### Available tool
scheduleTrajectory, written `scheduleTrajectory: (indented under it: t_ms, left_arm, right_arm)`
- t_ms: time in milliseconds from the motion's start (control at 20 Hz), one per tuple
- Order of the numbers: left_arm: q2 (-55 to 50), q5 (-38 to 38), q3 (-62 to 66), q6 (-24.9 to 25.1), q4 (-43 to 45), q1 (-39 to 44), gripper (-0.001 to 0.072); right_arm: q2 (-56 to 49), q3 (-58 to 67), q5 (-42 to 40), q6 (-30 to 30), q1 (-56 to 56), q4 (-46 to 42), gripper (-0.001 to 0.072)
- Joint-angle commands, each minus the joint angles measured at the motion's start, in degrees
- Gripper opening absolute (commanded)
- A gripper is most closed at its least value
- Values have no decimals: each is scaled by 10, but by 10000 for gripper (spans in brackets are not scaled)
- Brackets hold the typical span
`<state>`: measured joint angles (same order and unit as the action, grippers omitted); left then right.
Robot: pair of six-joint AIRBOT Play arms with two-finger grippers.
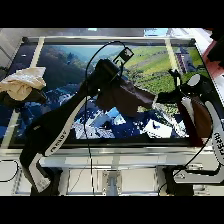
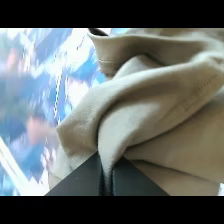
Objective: Fold the shirts.
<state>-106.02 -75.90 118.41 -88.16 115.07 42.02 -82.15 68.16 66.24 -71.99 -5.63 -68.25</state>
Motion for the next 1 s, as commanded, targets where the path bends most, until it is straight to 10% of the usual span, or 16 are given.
scheduleTrajectory:
  t_ms: [0,950]
  left_arm:
    - [9,-44,-26,-5,-3,-17,15]
    - [8,-36,-34,-3,-21,-17,15]
  right_arm:
    - [-3,-64,-85,1,39,91,392]
    - [-75,-116,-252,-2,193,198,391]
